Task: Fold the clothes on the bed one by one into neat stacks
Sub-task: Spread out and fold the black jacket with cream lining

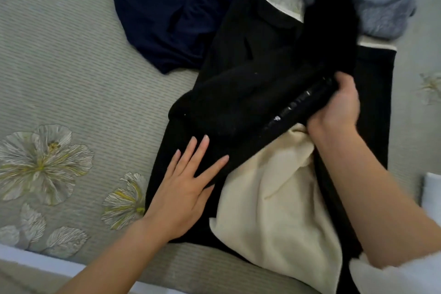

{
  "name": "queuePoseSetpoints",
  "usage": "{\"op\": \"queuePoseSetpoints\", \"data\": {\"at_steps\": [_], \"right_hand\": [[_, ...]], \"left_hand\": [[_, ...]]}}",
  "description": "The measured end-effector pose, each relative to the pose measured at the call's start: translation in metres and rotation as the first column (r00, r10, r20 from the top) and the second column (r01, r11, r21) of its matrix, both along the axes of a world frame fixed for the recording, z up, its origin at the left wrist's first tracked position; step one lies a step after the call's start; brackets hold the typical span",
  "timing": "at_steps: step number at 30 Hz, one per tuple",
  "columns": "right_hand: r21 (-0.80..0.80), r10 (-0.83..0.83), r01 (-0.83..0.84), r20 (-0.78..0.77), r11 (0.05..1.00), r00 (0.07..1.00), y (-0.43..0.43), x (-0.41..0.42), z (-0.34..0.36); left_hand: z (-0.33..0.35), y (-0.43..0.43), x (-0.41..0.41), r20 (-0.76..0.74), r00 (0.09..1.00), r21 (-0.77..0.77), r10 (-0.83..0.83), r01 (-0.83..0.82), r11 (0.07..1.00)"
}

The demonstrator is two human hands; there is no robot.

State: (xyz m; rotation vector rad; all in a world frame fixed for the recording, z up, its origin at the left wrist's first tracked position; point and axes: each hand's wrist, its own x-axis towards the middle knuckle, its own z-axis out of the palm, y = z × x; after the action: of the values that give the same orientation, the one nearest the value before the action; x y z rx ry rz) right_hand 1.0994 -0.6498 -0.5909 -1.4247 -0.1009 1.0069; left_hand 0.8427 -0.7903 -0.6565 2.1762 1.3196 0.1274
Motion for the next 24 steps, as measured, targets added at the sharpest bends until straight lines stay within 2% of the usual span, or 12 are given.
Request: {"op": "queuePoseSetpoints", "data": {"at_steps": [2, 5, 7, 12, 13, 15, 16, 18, 19, 21, 23, 24], "right_hand": [[-0.070, 0.038, -0.040, -0.041, 0.997, 0.998, -0.025, 0.033, -0.002], [-0.289, 0.145, -0.141, -0.006, 0.947, 0.989, -0.035, 0.057, -0.011], [-0.384, 0.117, -0.098, 0.027, 0.918, 0.993, -0.027, 0.064, -0.015], [-0.241, 0.036, 0.062, 0.381, 0.969, 0.924, -0.010, 0.095, -0.013], [-0.276, 0.056, 0.062, 0.399, 0.959, 0.915, -0.012, 0.100, -0.016], [-0.483, 0.175, 0.107, 0.503, 0.869, 0.846, -0.021, 0.106, -0.024], [-0.584, 0.321, 0.121, 0.594, 0.803, 0.738, -0.027, 0.104, -0.025], [-0.628, 0.586, -0.011, 0.720, 0.778, 0.372, -0.041, 0.086, -0.025], [-0.616, 0.632, -0.140, 0.754, 0.775, 0.180, -0.047, 0.073, -0.028], [-0.663, 0.669, -0.338, 0.734, 0.668, -0.118, -0.056, 0.049, -0.040], [-0.791, 0.746, -0.379, 0.595, 0.479, -0.298, -0.061, 0.033, -0.059], [-0.846, 0.787, -0.350, 0.515, 0.403, -0.338, -0.062, 0.032, -0.068]], "left_hand": [[-0.001, -0.002, 0.011, -0.039, 0.997, -0.032, -0.060, 0.059, 0.998], [-0.007, -0.004, 0.017, -0.116, 0.986, -0.070, -0.119, 0.111, 0.991], [-0.008, -0.001, 0.016, -0.122, 0.987, -0.075, -0.105, 0.096, 0.993], [0.004, 0.006, 0.022, -0.022, 0.997, -0.068, -0.079, 0.077, 0.995], [0.006, 0.009, 0.025, -0.011, 0.998, -0.051, -0.055, 0.054, 0.997], [0.006, 0.017, 0.033, -0.030, 0.999, -0.002, 0.012, -0.012, 1.000], [0.005, 0.021, 0.037, -0.059, 0.997, 0.023, 0.048, -0.046, 0.999], [0.000, 0.030, 0.045, -0.136, 0.985, 0.043, 0.107, -0.102, 0.994], [-0.005, 0.032, 0.049, -0.176, 0.976, 0.041, 0.124, -0.119, 0.992], [-0.014, 0.034, 0.054, -0.244, 0.962, 0.029, 0.124, -0.121, 0.992], [-0.020, 0.033, 0.058, -0.279, 0.952, 0.030, 0.123, -0.119, 0.992], [-0.021, 0.033, 0.059, -0.288, 0.949, 0.035, 0.128, -0.123, 0.992]]}}
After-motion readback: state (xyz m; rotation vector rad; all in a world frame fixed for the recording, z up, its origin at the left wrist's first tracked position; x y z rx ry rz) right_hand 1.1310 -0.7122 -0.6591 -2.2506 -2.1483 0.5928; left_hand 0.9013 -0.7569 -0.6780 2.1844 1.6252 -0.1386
